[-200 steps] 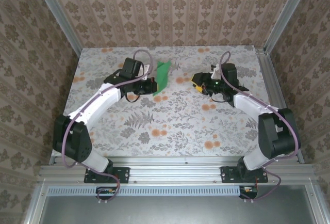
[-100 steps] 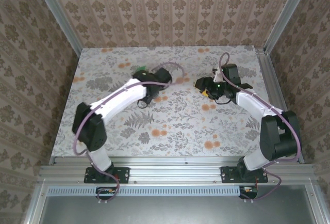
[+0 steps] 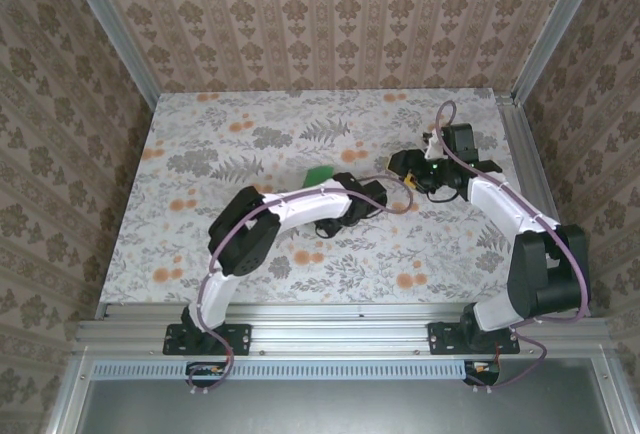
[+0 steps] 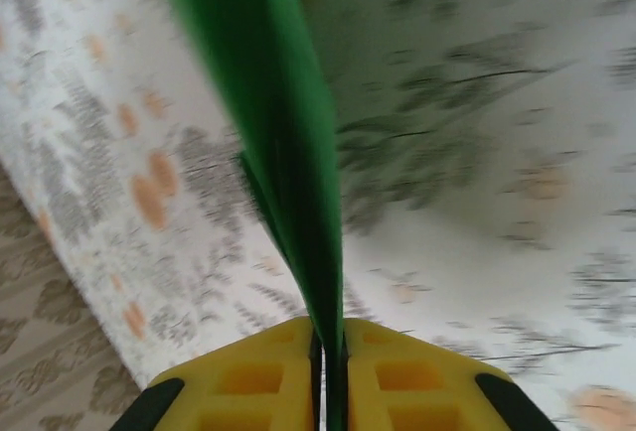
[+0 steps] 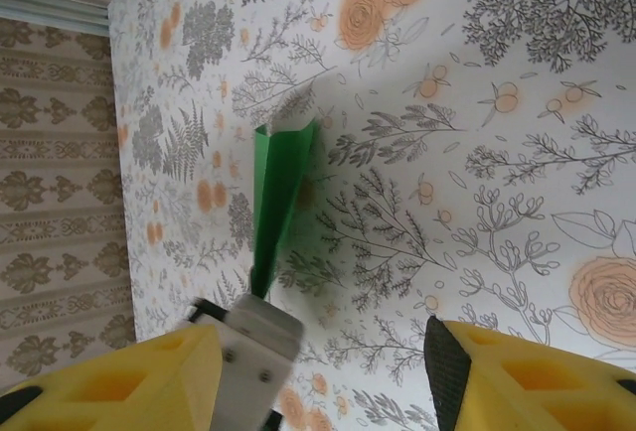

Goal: Fold a paper plane with a square sheet of paper (pick it up from the middle)
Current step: Turn over the paper at the center of the table.

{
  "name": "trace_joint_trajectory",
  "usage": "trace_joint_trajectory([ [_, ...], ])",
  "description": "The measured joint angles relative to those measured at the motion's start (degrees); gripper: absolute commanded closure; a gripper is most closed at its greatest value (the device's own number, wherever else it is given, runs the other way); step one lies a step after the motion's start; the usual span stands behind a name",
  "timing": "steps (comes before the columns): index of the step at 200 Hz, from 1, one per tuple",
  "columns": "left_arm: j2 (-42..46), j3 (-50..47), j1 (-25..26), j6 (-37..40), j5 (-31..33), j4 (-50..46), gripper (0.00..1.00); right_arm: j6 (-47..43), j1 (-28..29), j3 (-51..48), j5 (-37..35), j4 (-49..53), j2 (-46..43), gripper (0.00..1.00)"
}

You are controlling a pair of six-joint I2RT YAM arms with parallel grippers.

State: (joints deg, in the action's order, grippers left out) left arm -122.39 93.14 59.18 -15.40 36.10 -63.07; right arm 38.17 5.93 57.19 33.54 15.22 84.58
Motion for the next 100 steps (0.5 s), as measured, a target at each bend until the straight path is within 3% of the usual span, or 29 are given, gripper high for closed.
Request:
trace_joint_trajectory([
  [42, -1.2, 0.1, 1.1, 0.5, -7.4, 2.8, 0.52, -1.0, -0.5, 0.0, 0.0, 1.3, 0.0, 0.4],
  [60, 0.1, 0.0, 0.9, 0.5, -11.0, 4.4, 0.35, -1.0, -0.5, 0.0, 0.1, 1.4, 0.0, 0.4],
  [100, 13.4, -8.2, -2.4, 0.4, -26.3, 11.3, 0.3, -0.3, -0.3, -1.0, 1.8, 0.2, 0.0, 0.44],
])
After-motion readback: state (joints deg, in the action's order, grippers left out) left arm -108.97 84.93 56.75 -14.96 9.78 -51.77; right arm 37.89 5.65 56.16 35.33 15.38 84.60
